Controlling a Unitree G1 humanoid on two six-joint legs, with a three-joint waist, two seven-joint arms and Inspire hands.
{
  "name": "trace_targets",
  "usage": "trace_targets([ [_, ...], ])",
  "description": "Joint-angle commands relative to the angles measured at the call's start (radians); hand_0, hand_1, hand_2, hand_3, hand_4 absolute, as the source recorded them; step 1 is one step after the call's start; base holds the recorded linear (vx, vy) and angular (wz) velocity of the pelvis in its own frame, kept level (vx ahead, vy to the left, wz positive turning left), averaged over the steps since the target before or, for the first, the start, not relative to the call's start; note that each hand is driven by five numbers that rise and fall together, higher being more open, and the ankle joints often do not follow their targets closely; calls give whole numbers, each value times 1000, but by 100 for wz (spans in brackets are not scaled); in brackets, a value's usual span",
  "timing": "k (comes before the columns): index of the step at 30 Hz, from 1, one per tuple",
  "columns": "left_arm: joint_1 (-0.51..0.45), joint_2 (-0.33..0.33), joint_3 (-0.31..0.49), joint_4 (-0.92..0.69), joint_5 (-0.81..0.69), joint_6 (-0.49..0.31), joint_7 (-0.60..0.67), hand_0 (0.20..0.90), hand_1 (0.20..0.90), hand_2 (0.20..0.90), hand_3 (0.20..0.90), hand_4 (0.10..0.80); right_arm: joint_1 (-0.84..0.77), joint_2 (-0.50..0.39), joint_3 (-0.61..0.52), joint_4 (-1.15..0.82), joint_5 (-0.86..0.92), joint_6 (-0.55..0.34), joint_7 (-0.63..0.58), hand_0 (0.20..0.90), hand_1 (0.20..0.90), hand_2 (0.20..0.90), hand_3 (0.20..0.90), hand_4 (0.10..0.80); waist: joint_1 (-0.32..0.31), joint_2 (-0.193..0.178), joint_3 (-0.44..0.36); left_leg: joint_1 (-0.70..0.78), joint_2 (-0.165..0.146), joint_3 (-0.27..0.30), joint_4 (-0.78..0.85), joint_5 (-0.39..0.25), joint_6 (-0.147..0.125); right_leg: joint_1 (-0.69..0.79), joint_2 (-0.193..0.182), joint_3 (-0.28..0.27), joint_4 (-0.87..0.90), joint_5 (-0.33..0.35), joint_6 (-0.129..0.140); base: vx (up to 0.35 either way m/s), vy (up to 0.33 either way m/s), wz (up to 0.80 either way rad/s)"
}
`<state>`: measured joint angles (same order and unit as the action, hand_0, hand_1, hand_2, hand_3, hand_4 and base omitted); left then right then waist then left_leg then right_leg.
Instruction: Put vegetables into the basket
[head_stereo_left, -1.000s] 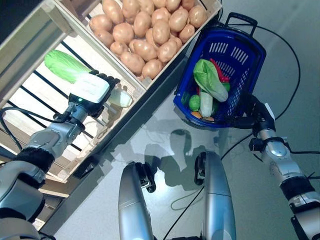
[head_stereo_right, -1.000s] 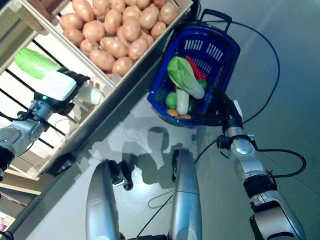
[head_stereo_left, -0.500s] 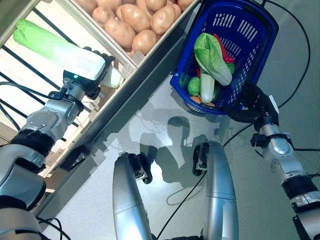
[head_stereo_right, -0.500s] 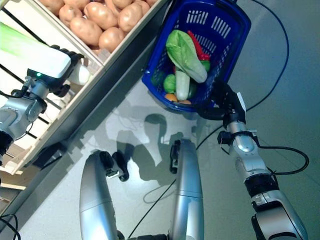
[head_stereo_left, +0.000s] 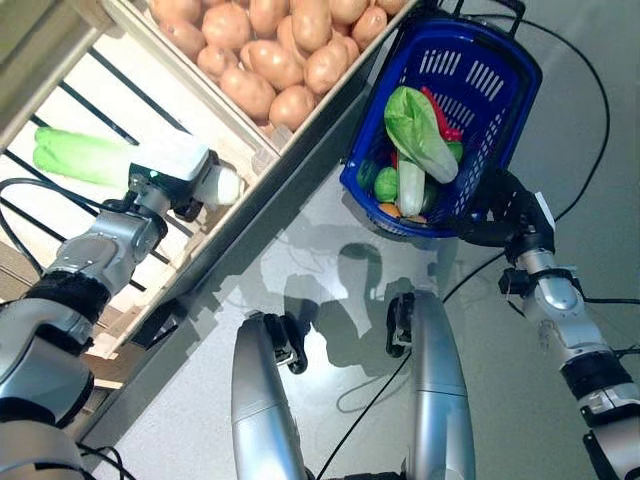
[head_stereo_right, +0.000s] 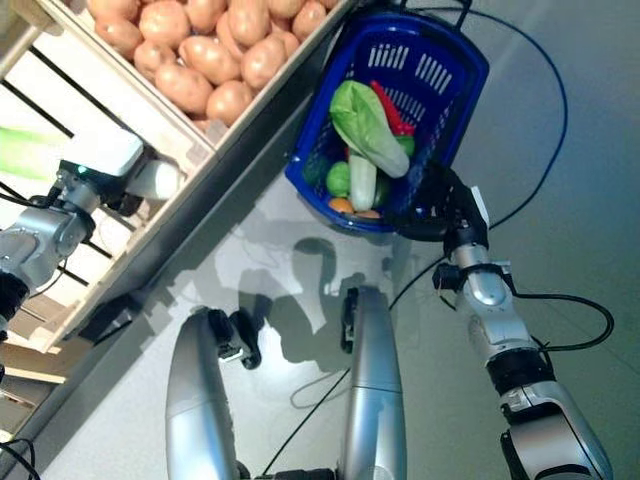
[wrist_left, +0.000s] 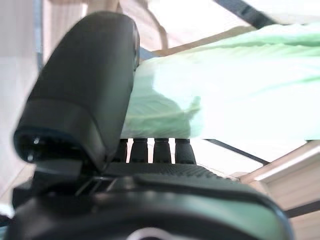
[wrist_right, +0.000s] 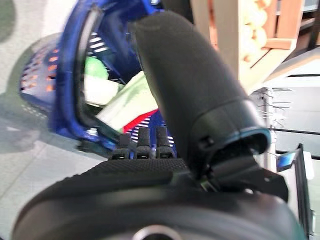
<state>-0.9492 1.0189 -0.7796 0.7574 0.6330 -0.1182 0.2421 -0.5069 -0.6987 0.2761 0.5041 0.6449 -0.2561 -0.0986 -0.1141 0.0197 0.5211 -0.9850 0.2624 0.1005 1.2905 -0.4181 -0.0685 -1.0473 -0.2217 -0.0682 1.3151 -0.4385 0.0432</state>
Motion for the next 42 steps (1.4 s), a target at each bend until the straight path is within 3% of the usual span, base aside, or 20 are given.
trace_targets([
  [1, -80, 70, 54, 1, -18, -14, 63, 300, 300, 300, 300, 400, -68, -2, -89, -86, 31, -151, 15, 900, 900, 900, 900, 800, -9, -8, -24, 132, -21, 44, -152, 9, 33, 188, -48, -45, -190, 97, 19, 67, -15, -2],
  [8, -7, 85, 74, -88, -79, -99, 125, 300, 300, 300, 300, 400, -19, 23, -92, -113, 25, -139, -3, 900, 900, 900, 900, 800, 5, -8, -128, 362, -43, 82, -378, 72, 37, 409, -47, -76, -381, 134, 10, 111, -45, 2],
  [11, 66, 78, 144, -106, -163, -144, 194, 300, 300, 300, 300, 400, 12, 46, -93, -119, 1, -140, -6, 900, 900, 900, 900, 800, 10, -9, -167, 450, -56, 88, -457, 92, 43, 499, -42, -90, -448, 140, 3, 112, -61, 6],
  [14, 183, 42, 266, -149, -268, -213, 231, 300, 300, 300, 300, 400, 55, 76, -102, -119, -9, -123, 33, 900, 900, 900, 900, 800, 26, -12, -225, 567, -74, 94, -561, 116, 45, 626, -30, -111, -554, 150, -2, 163, -51, 6],
  [15, 234, 19, 321, -175, -294, -235, 227, 300, 300, 300, 300, 400, 76, 91, -108, -124, -9, -114, 64, 869, 869, 869, 869, 780, 34, -13, -248, 614, -83, 100, -606, 127, 44, 676, -22, -120, -602, 156, -1, 117, -45, 3],
  [16, 251, 12, 339, -184, -324, -248, 230, 300, 300, 300, 300, 400, 83, 95, -109, -127, -6, -110, 80, 589, 589, 589, 589, 593, 36, -14, -254, 629, -85, 101, -620, 132, 43, 691, -20, -122, -616, 158, 0, 164, -57, 3],
  [18, 345, -61, 441, -231, -397, -290, 188, 300, 300, 300, 300, 400, 121, 124, -117, -138, -1, -70, 132, 415, 415, 415, 415, 477, 49, -15, -301, 721, -100, 109, -718, 162, 35, 791, 8, -137, -725, 176, -1, 156, -61, 5],
  [19, 367, -77, 463, -242, -424, -304, 177, 300, 300, 300, 300, 400, 128, 129, -117, -139, -1, -53, 144, 408, 408, 408, 408, 472, 50, -15, -309, 743, -102, 112, -738, 169, 32, 815, 13, -141, -750, 183, -1, 171, -66, 9],
  [20, 408, -134, 514, -257, -510, -334, 121, 300, 300, 300, 300, 400, 142, 149, -111, -126, -9, -8, 163, 900, 900, 900, 900, 800, 59, -16, -342, 811, -115, 120, -814, 193, 26, 886, 27, -156, -835, 201, 3, 117, -48, 7],
  [26, 478, -278, 618, -333, -762, -390, -21, 300, 300, 300, 300, 400, 146, 189, -97, -159, -11, 56, 266, 900, 900, 900, 900, 800, 67, -23, -419, 979, -153, 144, -1074, 300, 24, 1050, 64, -188, -1098, 301, 25, 28, -33, 2],
  [31, 520, -362, 654, -421, -915, -382, -110, 300, 300, 300, 300, 400, 152, 207, -68, -215, -60, 122, 349, 900, 900, 900, 900, 800, 70, -27, -462, 1051, -170, 139, -1217, 357, 22, 1111, 82, -190, -1221, 364, 41, 14, -32, 0],
  [38, 526, -456, 639, -538, -1071, -341, -213, 300, 300, 300, 300, 400, 117, 212, -27, -272, 15, 273, 449, 900, 900, 900, 900, 800, 78, -36, -495, 1113, -179, 123, -1370, 411, 18, 1164, 102, -204, -1340, 423, 54, -4, -45, -2],
  [42, 503, -494, 603, -565, -1116, -327, -250, 300, 300, 300, 300, 400, 59, 232, -1, -265, 79, 347, 463, 900, 900, 900, 900, 800, 82, -41, -506, 1116, -178, 117, -1378, 409, 17, 1174, 109, -207, -1368, 436, 54, -10, -41, -2],
])
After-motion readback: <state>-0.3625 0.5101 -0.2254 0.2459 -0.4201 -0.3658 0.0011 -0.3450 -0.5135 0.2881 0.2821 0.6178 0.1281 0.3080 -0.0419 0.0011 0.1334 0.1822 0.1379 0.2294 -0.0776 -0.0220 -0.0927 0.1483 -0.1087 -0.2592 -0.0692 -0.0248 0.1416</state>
